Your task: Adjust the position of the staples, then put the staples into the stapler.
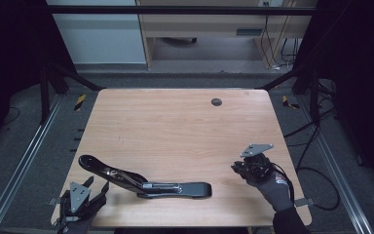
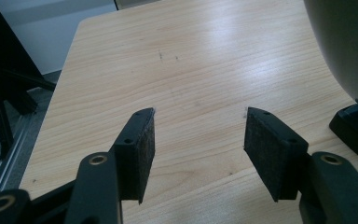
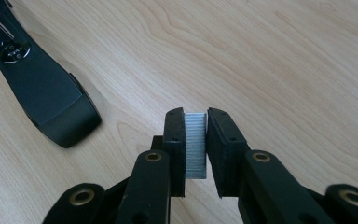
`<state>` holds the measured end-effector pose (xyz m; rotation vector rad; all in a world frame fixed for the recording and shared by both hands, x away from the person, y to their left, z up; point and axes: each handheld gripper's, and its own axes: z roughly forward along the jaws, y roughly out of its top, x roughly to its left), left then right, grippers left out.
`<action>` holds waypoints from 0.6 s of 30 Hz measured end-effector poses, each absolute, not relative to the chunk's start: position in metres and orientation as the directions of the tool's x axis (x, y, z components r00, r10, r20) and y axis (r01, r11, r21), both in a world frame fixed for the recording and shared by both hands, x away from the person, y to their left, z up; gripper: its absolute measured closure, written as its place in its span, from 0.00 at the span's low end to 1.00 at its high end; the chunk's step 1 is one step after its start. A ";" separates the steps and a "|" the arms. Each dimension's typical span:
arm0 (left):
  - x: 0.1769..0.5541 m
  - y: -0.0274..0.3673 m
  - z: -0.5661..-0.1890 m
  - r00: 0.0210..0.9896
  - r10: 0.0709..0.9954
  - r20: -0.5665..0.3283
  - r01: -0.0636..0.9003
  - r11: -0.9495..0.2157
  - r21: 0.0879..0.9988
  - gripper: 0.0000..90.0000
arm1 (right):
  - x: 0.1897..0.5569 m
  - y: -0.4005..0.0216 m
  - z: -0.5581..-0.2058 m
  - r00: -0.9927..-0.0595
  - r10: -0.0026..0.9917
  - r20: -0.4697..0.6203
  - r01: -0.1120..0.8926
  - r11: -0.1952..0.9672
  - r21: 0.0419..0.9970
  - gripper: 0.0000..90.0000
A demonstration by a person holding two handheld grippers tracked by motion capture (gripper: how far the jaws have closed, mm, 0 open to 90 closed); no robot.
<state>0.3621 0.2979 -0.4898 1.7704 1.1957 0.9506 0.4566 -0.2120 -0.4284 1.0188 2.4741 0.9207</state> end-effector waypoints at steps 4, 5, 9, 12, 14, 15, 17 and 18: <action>0.363 0.297 -0.490 0.281 0.947 0.157 0.366 -0.257 0.894 0.47 | 0.457 -0.210 -0.424 -0.711 0.702 -0.043 0.495 0.543 0.678 0.87; 0.363 0.297 -0.490 0.281 0.947 0.159 0.367 -0.259 0.894 0.47 | 0.457 -0.209 -0.422 -0.715 0.697 -0.048 0.488 0.547 0.680 0.87; 0.363 0.297 -0.490 0.281 0.947 0.158 0.368 -0.258 0.893 0.47 | 0.456 -0.207 -0.417 -0.732 0.679 -0.048 0.466 0.551 0.692 0.87; 0.363 0.297 -0.490 0.282 0.946 0.156 0.368 -0.257 0.893 0.47 | 0.456 -0.206 -0.412 -0.749 0.662 -0.038 0.451 0.551 0.702 0.87; 0.363 0.297 -0.490 0.283 0.946 0.155 0.369 -0.257 0.893 0.47 | 0.456 -0.205 -0.410 -0.756 0.653 -0.042 0.441 0.555 0.705 0.87; 0.363 0.297 -0.490 0.284 0.946 0.154 0.369 -0.256 0.893 0.47 | 0.456 -0.205 -0.409 -0.759 0.649 -0.046 0.436 0.560 0.705 0.87; 0.363 0.297 -0.491 0.286 0.945 0.155 0.371 -0.259 0.892 0.47 | 0.457 -0.203 -0.406 -0.767 0.639 -0.054 0.422 0.566 0.708 0.87; 0.363 0.297 -0.491 0.286 0.945 0.155 0.371 -0.259 0.892 0.47 | 0.457 -0.202 -0.405 -0.769 0.637 -0.050 0.422 0.565 0.709 0.87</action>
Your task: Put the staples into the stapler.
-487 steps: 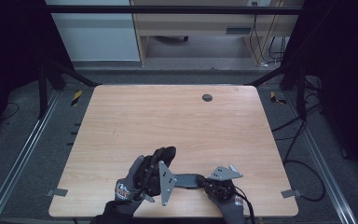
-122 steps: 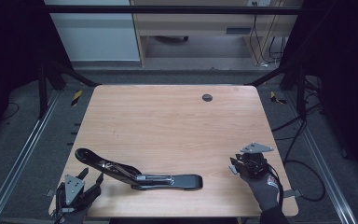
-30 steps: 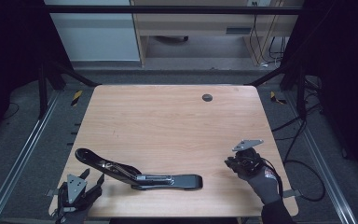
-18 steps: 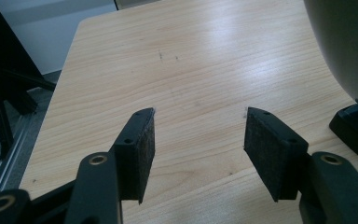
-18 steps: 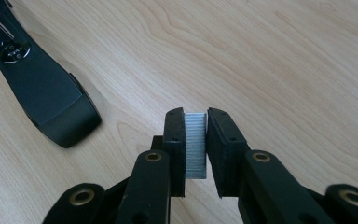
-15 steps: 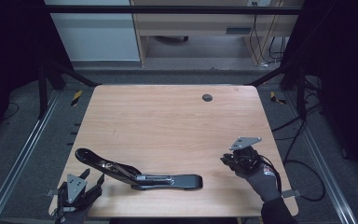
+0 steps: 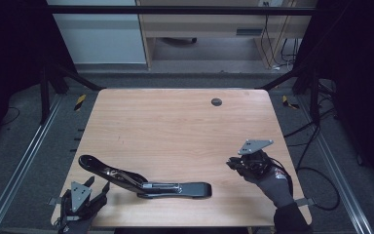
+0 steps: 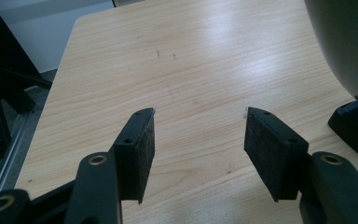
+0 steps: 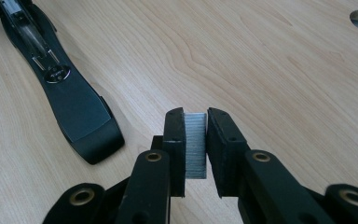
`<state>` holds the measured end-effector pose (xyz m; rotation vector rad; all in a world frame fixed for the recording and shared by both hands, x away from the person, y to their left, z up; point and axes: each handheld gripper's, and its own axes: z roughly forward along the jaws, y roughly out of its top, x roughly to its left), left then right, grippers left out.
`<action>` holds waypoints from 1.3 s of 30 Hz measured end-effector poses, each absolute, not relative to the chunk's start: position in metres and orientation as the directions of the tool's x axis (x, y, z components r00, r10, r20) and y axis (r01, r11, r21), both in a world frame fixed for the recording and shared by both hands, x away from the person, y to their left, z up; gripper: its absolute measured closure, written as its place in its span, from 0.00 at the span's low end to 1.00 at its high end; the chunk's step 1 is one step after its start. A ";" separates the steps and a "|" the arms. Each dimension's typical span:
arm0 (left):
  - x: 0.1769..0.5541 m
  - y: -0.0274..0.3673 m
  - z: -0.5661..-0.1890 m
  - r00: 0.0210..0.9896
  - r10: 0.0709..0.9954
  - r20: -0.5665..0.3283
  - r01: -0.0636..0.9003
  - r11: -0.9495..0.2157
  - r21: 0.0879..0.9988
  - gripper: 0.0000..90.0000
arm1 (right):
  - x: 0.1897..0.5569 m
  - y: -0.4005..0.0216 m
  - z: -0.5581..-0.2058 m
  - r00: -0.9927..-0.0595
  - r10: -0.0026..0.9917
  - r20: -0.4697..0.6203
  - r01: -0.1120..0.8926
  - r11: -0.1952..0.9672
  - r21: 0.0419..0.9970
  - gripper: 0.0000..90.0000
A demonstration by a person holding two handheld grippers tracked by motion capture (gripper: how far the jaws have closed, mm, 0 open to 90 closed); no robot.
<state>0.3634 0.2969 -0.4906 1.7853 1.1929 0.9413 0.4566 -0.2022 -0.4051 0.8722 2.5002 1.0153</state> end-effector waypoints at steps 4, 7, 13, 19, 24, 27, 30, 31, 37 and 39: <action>0.363 0.296 -0.491 0.288 0.945 0.157 0.372 -0.261 0.891 0.47 | 0.457 -0.200 -0.404 -0.784 0.617 -0.062 0.404 0.584 0.704 0.87; 0.364 0.296 -0.491 0.289 0.945 0.155 0.376 -0.261 0.889 0.47 | 0.457 -0.197 -0.400 -0.803 0.592 -0.071 0.381 0.602 0.702 0.87; 0.364 0.295 -0.492 0.288 0.944 0.159 0.382 -0.265 0.885 0.47 | 0.457 -0.195 -0.395 -0.824 0.560 -0.088 0.349 0.624 0.699 0.87; 0.365 0.296 -0.492 0.286 0.946 0.154 0.384 -0.260 0.886 0.47 | 0.457 -0.192 -0.389 -0.849 0.519 -0.099 0.311 0.643 0.700 0.87; 0.365 0.296 -0.492 0.287 0.945 0.155 0.385 -0.262 0.885 0.47 | 0.458 -0.188 -0.384 -0.856 0.506 -0.107 0.297 0.650 0.700 0.87; 0.365 0.296 -0.492 0.288 0.945 0.154 0.384 -0.262 0.885 0.47 | 0.459 -0.186 -0.382 -0.862 0.494 -0.111 0.286 0.656 0.698 0.87; 0.365 0.296 -0.492 0.286 0.946 0.154 0.384 -0.260 0.886 0.47 | 0.459 -0.183 -0.380 -0.871 0.478 -0.113 0.274 0.663 0.697 0.87; 0.365 0.296 -0.492 0.285 0.946 0.154 0.384 -0.260 0.886 0.47 | 0.459 -0.182 -0.379 -0.874 0.472 -0.114 0.268 0.665 0.697 0.87; 0.365 0.295 -0.493 0.289 0.944 0.157 0.385 -0.265 0.884 0.47 | 0.461 -0.173 -0.378 -0.899 0.422 -0.118 0.236 0.693 0.682 0.87; 0.365 0.296 -0.492 0.288 0.945 0.155 0.385 -0.263 0.884 0.47 | 0.461 -0.170 -0.377 -0.908 0.402 -0.120 0.220 0.701 0.679 0.87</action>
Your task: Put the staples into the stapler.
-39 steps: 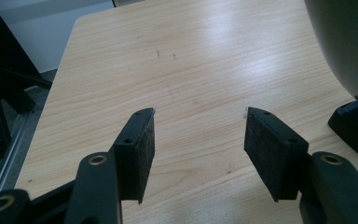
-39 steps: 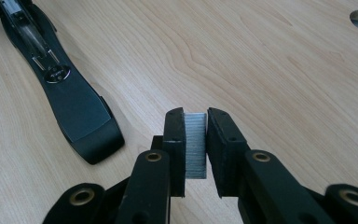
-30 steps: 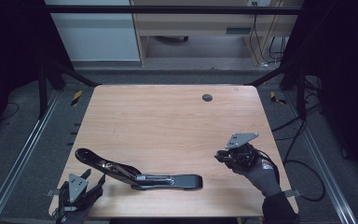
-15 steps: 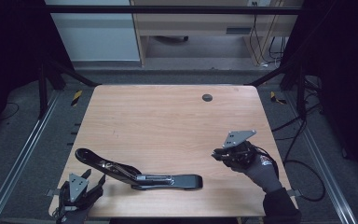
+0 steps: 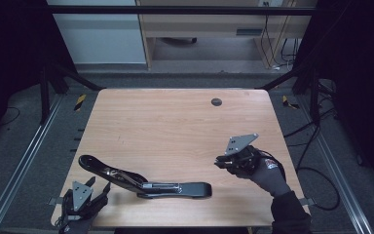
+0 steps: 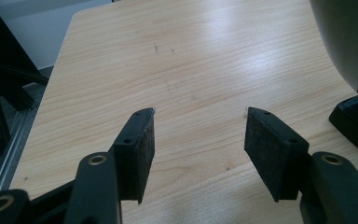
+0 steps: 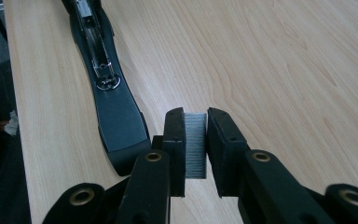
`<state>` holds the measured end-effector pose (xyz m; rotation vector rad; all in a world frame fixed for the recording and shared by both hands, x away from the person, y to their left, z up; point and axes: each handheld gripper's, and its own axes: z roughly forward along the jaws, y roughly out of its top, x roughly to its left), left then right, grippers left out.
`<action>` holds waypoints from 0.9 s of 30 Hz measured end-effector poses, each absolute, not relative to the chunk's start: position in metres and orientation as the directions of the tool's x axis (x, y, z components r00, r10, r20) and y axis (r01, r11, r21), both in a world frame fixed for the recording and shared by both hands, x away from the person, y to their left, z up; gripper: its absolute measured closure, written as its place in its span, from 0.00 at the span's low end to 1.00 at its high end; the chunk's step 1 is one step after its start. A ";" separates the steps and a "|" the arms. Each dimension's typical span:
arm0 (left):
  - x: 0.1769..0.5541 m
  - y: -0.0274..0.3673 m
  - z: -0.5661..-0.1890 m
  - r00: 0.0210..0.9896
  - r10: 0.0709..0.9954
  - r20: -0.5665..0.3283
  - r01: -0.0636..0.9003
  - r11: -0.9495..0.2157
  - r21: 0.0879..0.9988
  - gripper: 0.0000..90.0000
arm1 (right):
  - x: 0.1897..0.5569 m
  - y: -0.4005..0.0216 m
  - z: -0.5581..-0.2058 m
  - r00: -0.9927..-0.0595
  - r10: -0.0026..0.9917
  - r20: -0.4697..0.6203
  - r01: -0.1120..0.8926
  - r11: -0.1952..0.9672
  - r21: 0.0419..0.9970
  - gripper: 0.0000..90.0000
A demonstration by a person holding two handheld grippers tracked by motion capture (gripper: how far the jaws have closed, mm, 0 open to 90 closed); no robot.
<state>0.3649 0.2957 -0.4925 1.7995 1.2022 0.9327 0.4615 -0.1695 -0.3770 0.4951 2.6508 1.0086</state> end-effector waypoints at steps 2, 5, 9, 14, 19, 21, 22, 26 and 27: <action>0.365 0.296 -0.492 0.289 0.945 0.156 0.385 -0.264 0.885 0.47 | 0.462 -0.167 -0.376 -0.913 0.392 -0.115 0.216 0.702 0.678 0.87; 0.365 0.295 -0.493 0.290 0.944 0.156 0.386 -0.264 0.884 0.47 | 0.462 -0.164 -0.374 -0.919 0.379 -0.109 0.208 0.701 0.682 0.87; 0.365 0.296 -0.493 0.291 0.944 0.155 0.385 -0.263 0.885 0.47 | 0.463 -0.161 -0.375 -0.926 0.362 -0.105 0.199 0.706 0.679 0.87; 0.365 0.295 -0.493 0.292 0.944 0.155 0.386 -0.265 0.884 0.47 | 0.464 -0.156 -0.376 -0.935 0.341 -0.094 0.189 0.707 0.681 0.87; 0.365 0.295 -0.493 0.295 0.943 0.156 0.387 -0.267 0.883 0.47 | 0.465 -0.151 -0.375 -0.944 0.318 -0.092 0.174 0.711 0.681 0.87; 0.365 0.295 -0.493 0.296 0.943 0.155 0.387 -0.266 0.883 0.47 | 0.465 -0.148 -0.374 -0.947 0.305 -0.096 0.161 0.714 0.681 0.87; 0.365 0.295 -0.493 0.296 0.943 0.154 0.387 -0.266 0.883 0.47 | 0.465 -0.147 -0.374 -0.948 0.303 -0.094 0.161 0.716 0.679 0.87; 0.365 0.295 -0.493 0.297 0.943 0.154 0.387 -0.266 0.883 0.47 | 0.465 -0.143 -0.373 -0.953 0.289 -0.093 0.150 0.713 0.685 0.87; 0.365 0.295 -0.493 0.296 0.943 0.154 0.387 -0.266 0.883 0.47 | 0.465 -0.142 -0.373 -0.954 0.286 -0.094 0.146 0.713 0.686 0.87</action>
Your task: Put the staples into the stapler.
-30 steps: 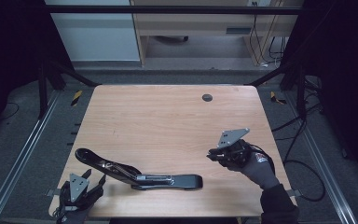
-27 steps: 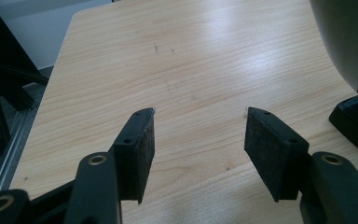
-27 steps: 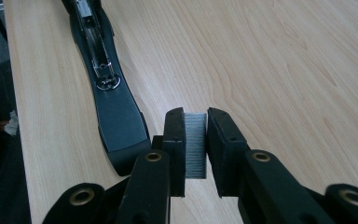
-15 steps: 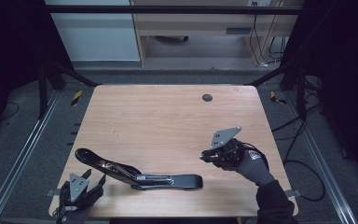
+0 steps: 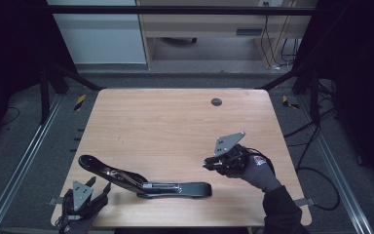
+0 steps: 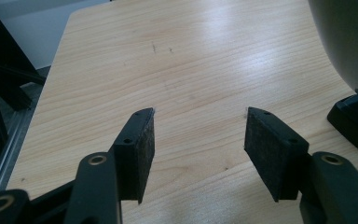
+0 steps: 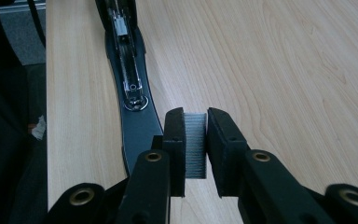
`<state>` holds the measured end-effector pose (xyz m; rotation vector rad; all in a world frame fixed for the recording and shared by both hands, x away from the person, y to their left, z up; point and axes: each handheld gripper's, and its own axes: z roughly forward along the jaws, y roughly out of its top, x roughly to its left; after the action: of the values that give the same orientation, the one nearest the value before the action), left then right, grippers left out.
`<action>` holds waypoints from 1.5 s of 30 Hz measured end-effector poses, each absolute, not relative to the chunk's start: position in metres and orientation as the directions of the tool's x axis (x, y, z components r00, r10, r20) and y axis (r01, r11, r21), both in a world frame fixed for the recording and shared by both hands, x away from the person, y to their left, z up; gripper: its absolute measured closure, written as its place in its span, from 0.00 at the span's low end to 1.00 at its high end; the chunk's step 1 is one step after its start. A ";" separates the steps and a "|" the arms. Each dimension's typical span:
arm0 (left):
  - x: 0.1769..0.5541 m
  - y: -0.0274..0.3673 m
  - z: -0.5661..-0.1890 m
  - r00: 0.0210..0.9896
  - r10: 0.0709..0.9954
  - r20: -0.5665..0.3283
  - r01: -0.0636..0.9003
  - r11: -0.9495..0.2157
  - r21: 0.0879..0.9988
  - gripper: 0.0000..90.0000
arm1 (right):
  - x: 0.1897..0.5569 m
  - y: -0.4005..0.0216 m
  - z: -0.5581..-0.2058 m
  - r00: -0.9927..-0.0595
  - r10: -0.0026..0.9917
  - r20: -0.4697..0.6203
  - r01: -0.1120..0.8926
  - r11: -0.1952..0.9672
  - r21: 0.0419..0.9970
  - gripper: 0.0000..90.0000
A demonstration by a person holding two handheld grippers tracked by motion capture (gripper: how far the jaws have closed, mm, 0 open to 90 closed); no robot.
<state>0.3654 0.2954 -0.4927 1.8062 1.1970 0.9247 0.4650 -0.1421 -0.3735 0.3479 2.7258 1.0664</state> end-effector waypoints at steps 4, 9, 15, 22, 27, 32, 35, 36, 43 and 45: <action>0.365 0.296 -0.493 0.297 0.942 0.156 0.387 -0.268 0.882 0.47 | 0.465 -0.139 -0.374 -0.958 0.271 -0.094 0.134 0.713 0.688 0.87; 0.366 0.296 -0.493 0.298 0.942 0.157 0.387 -0.269 0.882 0.47 | 0.465 -0.133 -0.375 -0.964 0.248 -0.093 0.115 0.708 0.697 0.87; 0.366 0.296 -0.493 0.298 0.942 0.154 0.387 -0.267 0.883 0.47 | 0.465 -0.128 -0.375 -0.968 0.235 -0.087 0.107 0.702 0.704 0.87; 0.366 0.295 -0.493 0.300 0.941 0.154 0.389 -0.268 0.881 0.47 | 0.463 -0.124 -0.376 -0.975 0.211 -0.075 0.095 0.695 0.713 0.87; 0.366 0.295 -0.493 0.301 0.941 0.154 0.389 -0.268 0.881 0.47 | 0.464 -0.120 -0.378 -0.980 0.187 -0.068 0.084 0.697 0.712 0.87; 0.366 0.295 -0.493 0.302 0.941 0.154 0.389 -0.269 0.881 0.47 | 0.467 -0.118 -0.379 -0.982 0.180 -0.060 0.084 0.699 0.710 0.87; 0.366 0.295 -0.493 0.302 0.941 0.153 0.390 -0.268 0.881 0.47 | 0.469 -0.115 -0.380 -0.984 0.166 -0.058 0.076 0.700 0.710 0.87; 0.366 0.295 -0.493 0.302 0.941 0.153 0.391 -0.269 0.880 0.47 | 0.469 -0.114 -0.381 -0.985 0.165 -0.056 0.077 0.701 0.709 0.87; 0.366 0.295 -0.493 0.302 0.941 0.153 0.392 -0.269 0.880 0.47 | 0.470 -0.107 -0.382 -0.987 0.151 -0.057 0.067 0.707 0.704 0.87; 0.366 0.295 -0.493 0.302 0.941 0.153 0.393 -0.269 0.879 0.47 | 0.470 -0.106 -0.383 -0.988 0.144 -0.059 0.062 0.709 0.702 0.87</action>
<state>0.3662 0.2952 -0.4932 1.8145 1.1966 0.9165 0.4700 -0.1060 -0.3826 0.1696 2.8026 1.1452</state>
